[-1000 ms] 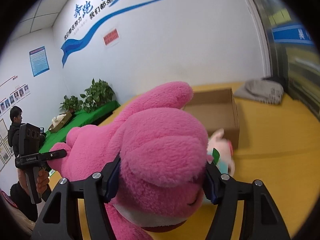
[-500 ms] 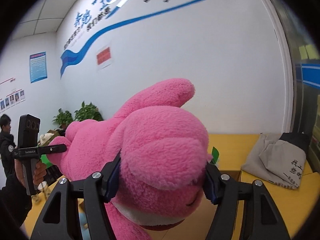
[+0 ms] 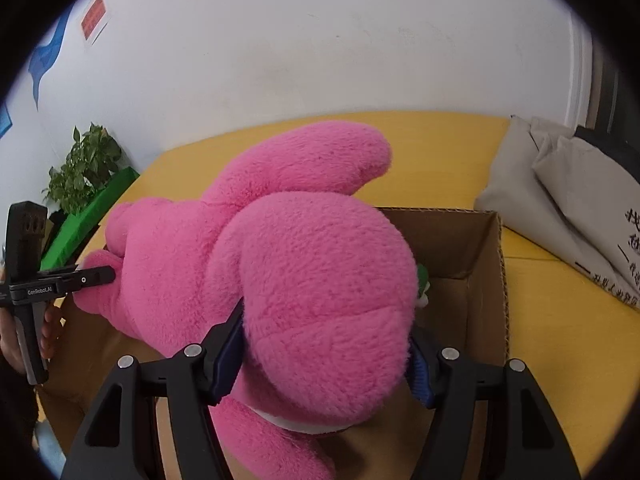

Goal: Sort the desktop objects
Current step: 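Lower the pink plush bear into the box and open both tools, then close the left tool on the light-blue bear while the right tool grips it too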

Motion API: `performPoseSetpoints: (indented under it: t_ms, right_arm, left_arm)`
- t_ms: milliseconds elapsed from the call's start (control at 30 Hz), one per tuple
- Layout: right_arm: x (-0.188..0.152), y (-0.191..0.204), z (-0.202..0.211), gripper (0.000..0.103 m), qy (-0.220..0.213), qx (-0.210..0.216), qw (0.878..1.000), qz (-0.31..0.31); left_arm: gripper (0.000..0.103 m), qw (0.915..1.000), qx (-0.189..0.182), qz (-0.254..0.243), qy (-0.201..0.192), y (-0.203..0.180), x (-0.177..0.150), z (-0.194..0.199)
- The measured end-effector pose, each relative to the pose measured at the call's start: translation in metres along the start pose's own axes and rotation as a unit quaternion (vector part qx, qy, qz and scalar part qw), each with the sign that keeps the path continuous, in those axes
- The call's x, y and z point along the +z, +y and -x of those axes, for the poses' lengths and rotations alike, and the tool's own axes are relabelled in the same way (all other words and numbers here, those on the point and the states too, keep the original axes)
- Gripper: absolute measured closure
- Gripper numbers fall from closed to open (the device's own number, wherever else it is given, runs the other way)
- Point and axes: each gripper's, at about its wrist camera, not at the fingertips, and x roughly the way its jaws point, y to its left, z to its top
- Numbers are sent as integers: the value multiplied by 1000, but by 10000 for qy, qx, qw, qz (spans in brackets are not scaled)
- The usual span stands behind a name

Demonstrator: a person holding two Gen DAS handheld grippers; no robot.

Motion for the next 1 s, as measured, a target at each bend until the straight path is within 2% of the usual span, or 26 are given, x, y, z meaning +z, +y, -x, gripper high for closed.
performPoseSetpoints:
  t_ms: [100, 200, 267, 333, 400, 467, 533, 633, 733, 800, 833, 900, 1000]
  right_arm:
    - [-3, 0, 10, 37, 24, -4, 9998, -184]
    - [-5, 1, 11, 36, 144, -63, 9995, -257]
    - [-4, -4, 0, 30, 295, -208, 9990, -274]
    - [-4, -3, 4, 21, 204, -335, 9990, -202]
    - [-4, -1, 10, 19, 108, -473, 9988, -93]
    - [-5, 6, 32, 19, -54, -661, 9978, 95]
    - [-9, 10, 67, 19, -307, -675, 9972, 100]
    - [-31, 24, 139, 19, -801, -186, 9964, 197]
    - [-72, 51, 209, 19, -1119, 233, 9918, 578]
    - [-103, 72, 251, 19, -1257, 482, 9871, 864]
    - [-122, 85, 265, 19, -1250, 583, 9855, 990]
    - [-159, 111, 289, 19, -1213, 801, 9819, 1212]
    - [-196, 140, 295, 19, -920, 1148, 9813, 1237]
  left_arm:
    - [57, 9998, 63, -203, -11, -14, -2, 8]
    - [55, 9993, 244, -173, 225, -15, -4, -3]
    - [42, 9986, 370, -73, 367, -9, -5, -13]
    - [42, 9981, 455, -124, 392, -9, -7, -16]
    - [41, 9983, 461, -292, 207, -17, -11, 1]
    - [26, 9961, 700, -512, -131, -26, -19, 30]
    - [14, 9937, 677, -712, -544, -40, -33, 73]
    - [0, 9907, 339, -957, -910, -56, -70, 133]
    - [0, 9892, 130, -1086, -973, -71, -127, 180]
    - [0, 9913, -86, -980, -872, -68, -169, 200]
    - [0, 9924, -171, -926, -796, -68, -188, 204]
    - [0, 9932, -89, -923, -699, -68, -229, 211]
    - [0, 9954, -128, -798, -521, -65, -276, 208]
